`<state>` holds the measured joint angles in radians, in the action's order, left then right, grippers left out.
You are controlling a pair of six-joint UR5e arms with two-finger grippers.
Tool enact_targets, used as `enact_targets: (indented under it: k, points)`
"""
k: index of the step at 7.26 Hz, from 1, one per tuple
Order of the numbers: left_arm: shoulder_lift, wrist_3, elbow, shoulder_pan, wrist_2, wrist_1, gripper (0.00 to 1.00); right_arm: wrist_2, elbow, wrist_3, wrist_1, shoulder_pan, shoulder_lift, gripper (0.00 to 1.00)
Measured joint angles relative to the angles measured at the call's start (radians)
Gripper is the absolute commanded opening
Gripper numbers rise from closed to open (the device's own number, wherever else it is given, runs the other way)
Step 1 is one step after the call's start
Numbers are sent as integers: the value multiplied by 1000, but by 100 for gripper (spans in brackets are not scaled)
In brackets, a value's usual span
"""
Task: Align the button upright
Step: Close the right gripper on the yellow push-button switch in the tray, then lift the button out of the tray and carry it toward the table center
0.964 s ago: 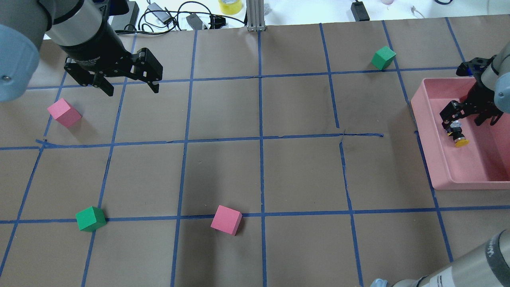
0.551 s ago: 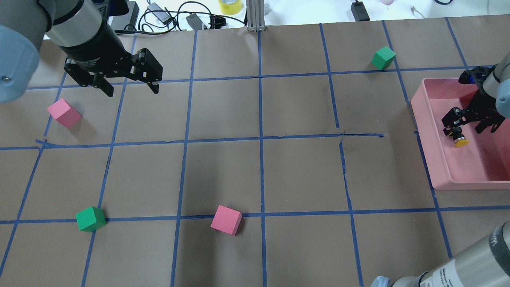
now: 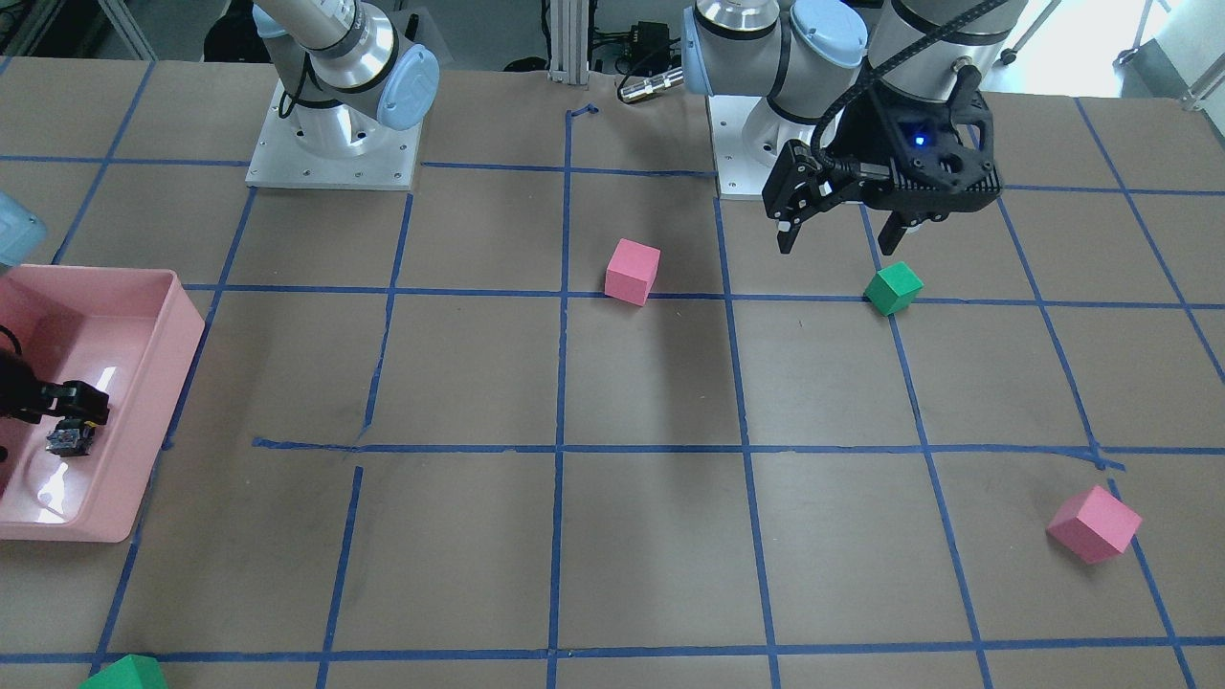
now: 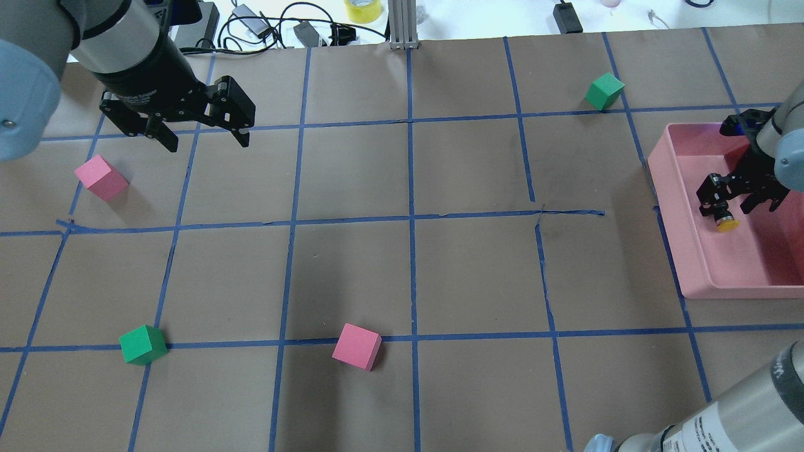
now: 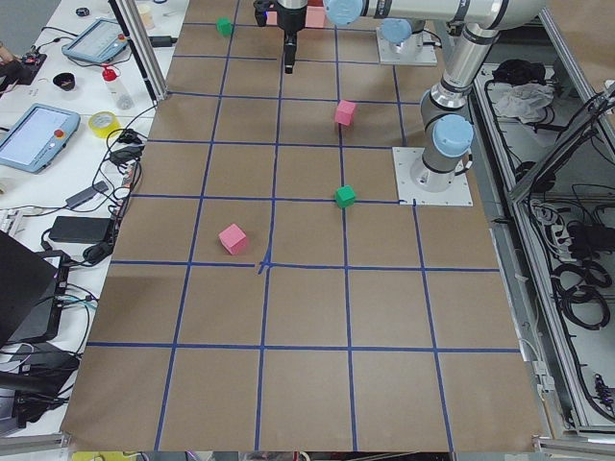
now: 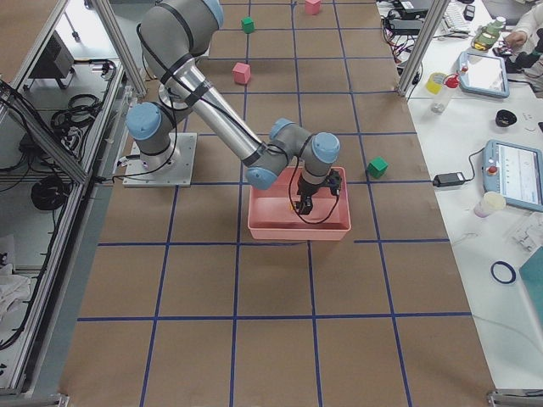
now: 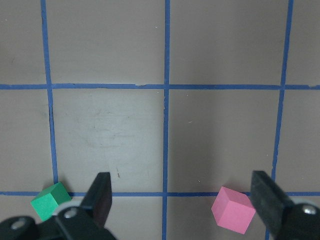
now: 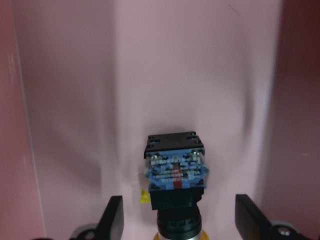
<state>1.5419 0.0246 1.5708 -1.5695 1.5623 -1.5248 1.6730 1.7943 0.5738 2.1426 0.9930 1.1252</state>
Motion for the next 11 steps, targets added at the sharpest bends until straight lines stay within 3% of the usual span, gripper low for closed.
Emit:
enact_targets:
  k: [4, 8, 11]
  points:
    - [0, 0, 1, -1, 1, 0, 100, -3, 1, -7, -20, 0, 30, 0]
    - [-2, 0, 3, 1, 1, 0, 100, -12, -15, -8, -69, 6, 140, 0]
    - [-2, 0, 3, 0, 1, 0, 100, -18, -152, -33, -244, 50, 169, 0]
